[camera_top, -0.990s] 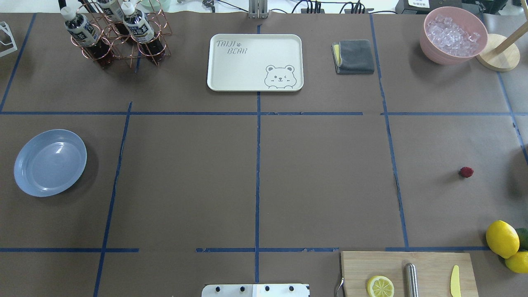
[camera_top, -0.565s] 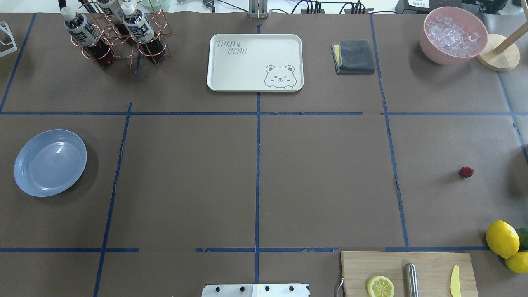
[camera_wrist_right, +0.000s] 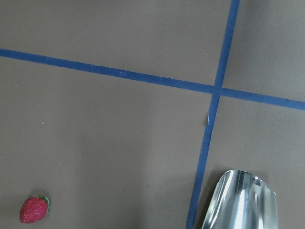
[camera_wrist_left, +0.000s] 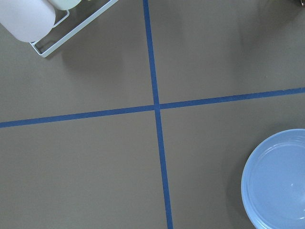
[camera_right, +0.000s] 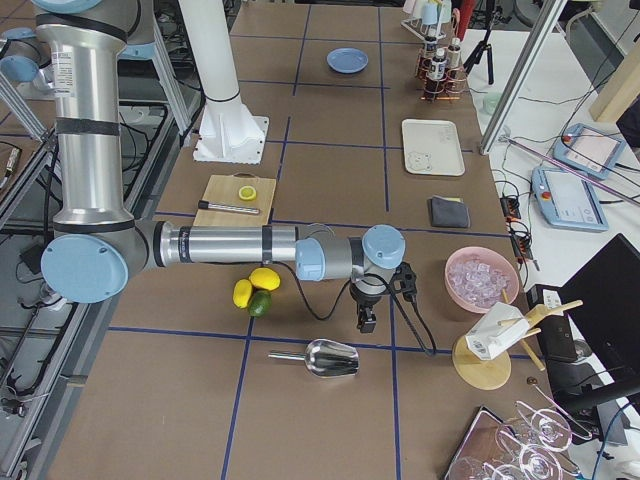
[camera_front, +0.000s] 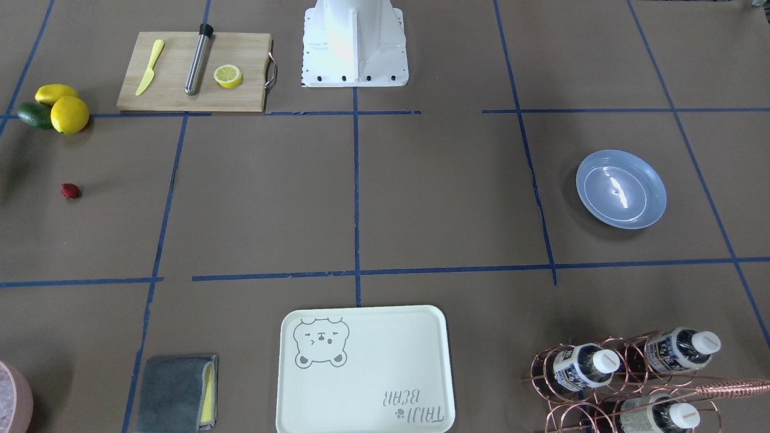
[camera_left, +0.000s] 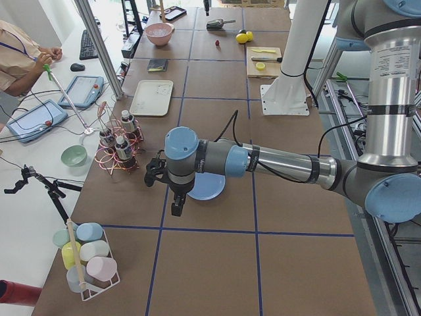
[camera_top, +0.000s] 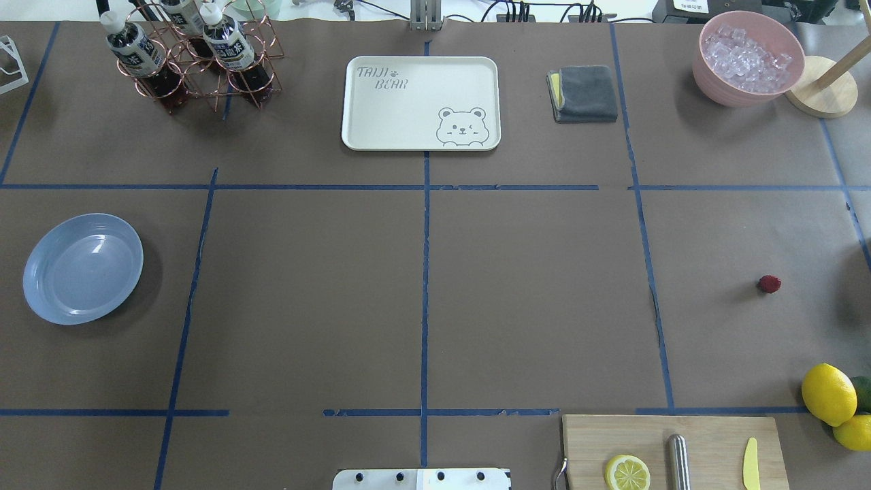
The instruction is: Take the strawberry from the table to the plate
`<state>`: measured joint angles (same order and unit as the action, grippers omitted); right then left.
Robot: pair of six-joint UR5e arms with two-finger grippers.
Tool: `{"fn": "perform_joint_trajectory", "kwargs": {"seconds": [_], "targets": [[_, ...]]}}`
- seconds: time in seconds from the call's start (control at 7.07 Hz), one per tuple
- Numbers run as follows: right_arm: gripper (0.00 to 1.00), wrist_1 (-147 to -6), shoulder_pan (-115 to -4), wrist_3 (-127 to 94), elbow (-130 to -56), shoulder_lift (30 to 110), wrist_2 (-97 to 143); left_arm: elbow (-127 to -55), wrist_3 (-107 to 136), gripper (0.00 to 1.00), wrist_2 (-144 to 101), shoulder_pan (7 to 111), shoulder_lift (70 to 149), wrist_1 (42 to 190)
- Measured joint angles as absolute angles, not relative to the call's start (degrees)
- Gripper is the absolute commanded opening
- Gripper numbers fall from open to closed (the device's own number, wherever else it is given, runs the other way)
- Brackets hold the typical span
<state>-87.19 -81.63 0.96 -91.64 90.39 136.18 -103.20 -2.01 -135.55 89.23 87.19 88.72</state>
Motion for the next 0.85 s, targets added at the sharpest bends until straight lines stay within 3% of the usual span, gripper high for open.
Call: {"fn": "perform_joint_trajectory", "kwargs": {"seconds": [0.57, 0.85], "targets": [[1.0, -78.76, -81.65, 0.81, -91.62, 92.04, 138.88, -100.77, -1.95, 1.0, -142.31, 78.68, 88.14, 95.03], [1.0, -76.62, -81.65, 0.79, -91.47, 92.78, 140.44, -95.0, -1.26, 1.0, -142.74, 73.95, 88.34, 105.52]]}}
